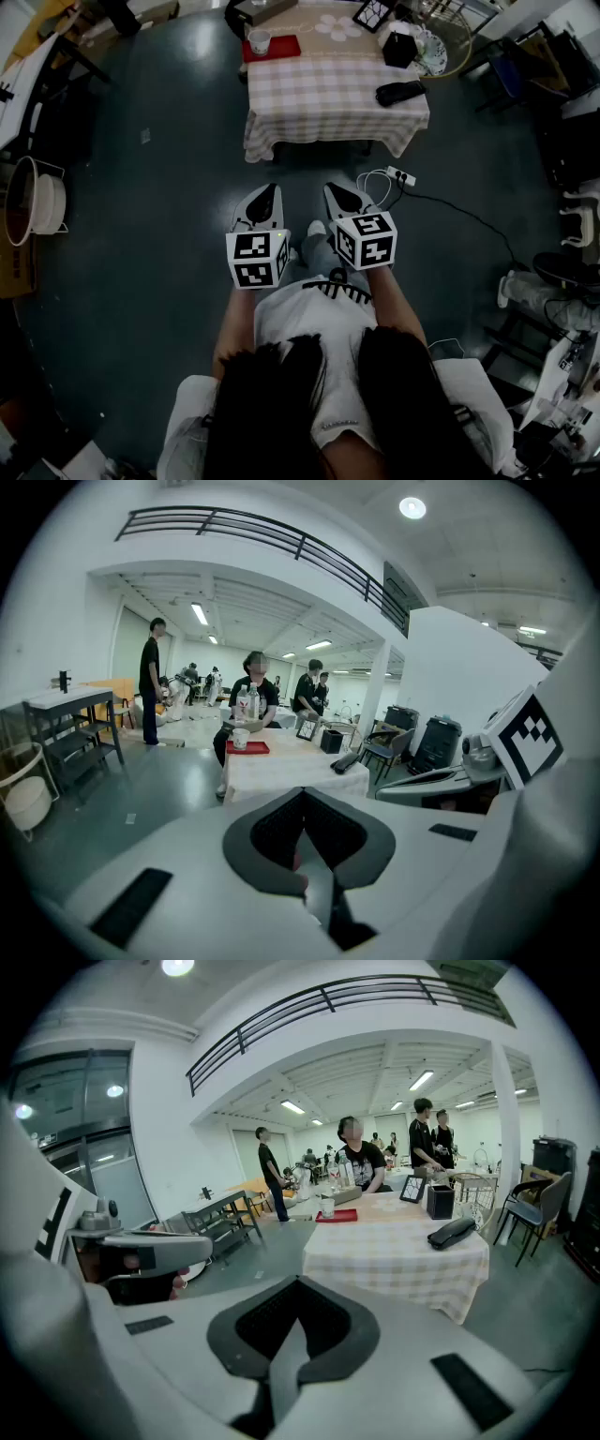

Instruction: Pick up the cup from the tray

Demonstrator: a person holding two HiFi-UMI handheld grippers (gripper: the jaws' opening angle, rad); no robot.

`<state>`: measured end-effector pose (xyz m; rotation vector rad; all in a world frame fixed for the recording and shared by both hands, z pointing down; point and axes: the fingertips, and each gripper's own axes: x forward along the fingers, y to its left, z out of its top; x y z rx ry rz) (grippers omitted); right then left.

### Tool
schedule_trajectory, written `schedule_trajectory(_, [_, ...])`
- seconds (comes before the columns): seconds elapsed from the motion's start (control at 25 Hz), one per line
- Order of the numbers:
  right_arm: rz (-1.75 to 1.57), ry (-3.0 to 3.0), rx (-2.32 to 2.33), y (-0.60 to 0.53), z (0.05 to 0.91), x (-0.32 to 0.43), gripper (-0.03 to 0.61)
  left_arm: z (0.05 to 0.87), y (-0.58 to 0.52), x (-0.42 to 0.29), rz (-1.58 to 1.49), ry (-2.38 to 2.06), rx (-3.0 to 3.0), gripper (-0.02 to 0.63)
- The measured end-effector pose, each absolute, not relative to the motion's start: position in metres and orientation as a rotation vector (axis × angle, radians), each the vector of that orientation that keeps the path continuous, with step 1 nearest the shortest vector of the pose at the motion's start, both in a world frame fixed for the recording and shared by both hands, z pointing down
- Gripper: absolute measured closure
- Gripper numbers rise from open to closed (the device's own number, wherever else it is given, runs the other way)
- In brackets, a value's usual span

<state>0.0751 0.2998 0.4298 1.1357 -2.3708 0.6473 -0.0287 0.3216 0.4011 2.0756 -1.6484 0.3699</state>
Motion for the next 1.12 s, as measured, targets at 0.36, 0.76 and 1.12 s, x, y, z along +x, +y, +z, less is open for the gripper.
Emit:
schedule_trajectory(0.36, [0.584, -2.342, 1.142, 0.301, 0.436, 0.086, 0.573, 0.402, 0.319, -0.024, 0.317, -1.626, 2.069, 0.606])
schedule_trajectory(0.76, [0.580, -2.382, 1.146, 0.280, 0.431, 0.095, 0.572, 0.407, 0.306, -0.019, 0.321, -1.648, 2.031, 0.606])
schedule_trajectory(1.12, [0.574, -2.490, 0.997, 0.227, 0.420, 0.096, 0.431, 0.402, 0.255, -0.013, 0.326, -1.707, 1.972, 0.606])
